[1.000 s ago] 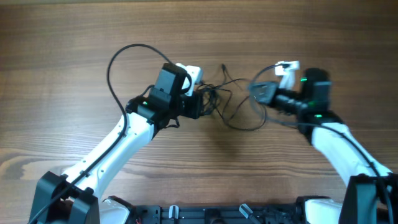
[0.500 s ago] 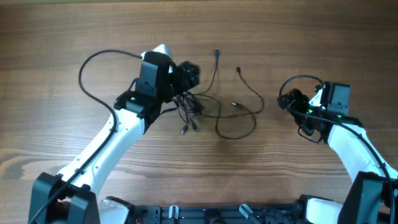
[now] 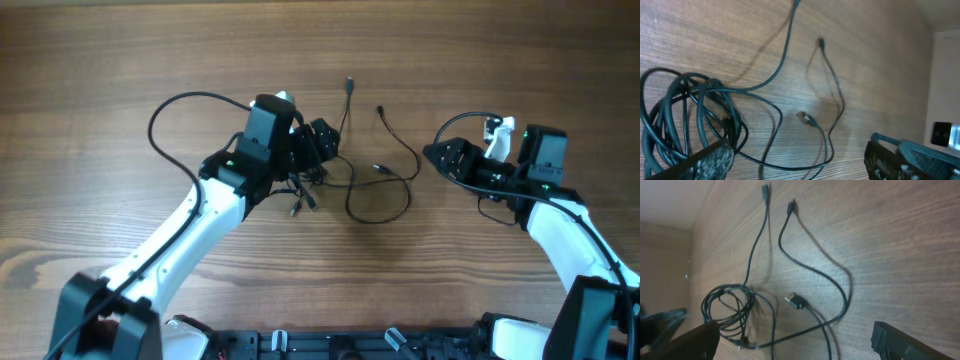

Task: Untangle cables

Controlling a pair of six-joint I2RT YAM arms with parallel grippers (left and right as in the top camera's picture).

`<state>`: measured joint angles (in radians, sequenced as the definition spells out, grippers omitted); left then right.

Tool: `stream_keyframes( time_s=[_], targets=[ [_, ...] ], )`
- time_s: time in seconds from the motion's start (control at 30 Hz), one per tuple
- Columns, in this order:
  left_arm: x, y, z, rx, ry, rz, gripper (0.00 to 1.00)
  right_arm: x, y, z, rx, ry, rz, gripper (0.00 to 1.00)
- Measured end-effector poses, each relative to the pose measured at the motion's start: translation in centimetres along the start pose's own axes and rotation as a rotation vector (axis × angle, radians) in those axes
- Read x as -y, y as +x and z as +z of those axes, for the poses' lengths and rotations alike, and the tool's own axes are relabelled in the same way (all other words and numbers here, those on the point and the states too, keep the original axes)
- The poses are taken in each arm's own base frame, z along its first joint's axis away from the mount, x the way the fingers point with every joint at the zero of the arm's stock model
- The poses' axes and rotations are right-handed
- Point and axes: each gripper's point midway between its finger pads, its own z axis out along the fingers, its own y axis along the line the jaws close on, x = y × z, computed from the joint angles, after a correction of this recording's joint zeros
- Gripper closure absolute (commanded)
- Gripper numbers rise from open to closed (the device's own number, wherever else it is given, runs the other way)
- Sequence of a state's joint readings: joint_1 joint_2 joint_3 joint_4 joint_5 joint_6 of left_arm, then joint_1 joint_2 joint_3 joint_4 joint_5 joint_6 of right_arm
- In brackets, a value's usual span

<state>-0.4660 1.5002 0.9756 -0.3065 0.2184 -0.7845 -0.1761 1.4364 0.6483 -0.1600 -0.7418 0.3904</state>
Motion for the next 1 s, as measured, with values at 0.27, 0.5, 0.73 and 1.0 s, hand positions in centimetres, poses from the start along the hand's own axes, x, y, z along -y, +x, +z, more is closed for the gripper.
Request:
stream_keyframes(
  time_s=[0.27,0.5,0.73,1.0],
  targets=[
    [-4.6,3.1,4.2,-0.142,-0.145,-0.057,0.18,0.0,0.9,0.0,-0.037,-0.008,0.029,0.00],
    [-0.3,-0.4,-1.9,0.040,-0.032,0.023,0.18,-0.1,1.0,0.0,-0.038,-0.011,0.034,0.00],
    [-6.5,0.7,1.1,-0.009,-0.277,-0.005,0.23,0.1,1.5,0.0,-0.056,-0.004,0.053,0.00],
    [-7.5,0.3,2.0,0.000,-0.305,-0.005,0.33,0.2,1.8,-0.1,-0.068,0.001,0.065,0.00]
  ],
)
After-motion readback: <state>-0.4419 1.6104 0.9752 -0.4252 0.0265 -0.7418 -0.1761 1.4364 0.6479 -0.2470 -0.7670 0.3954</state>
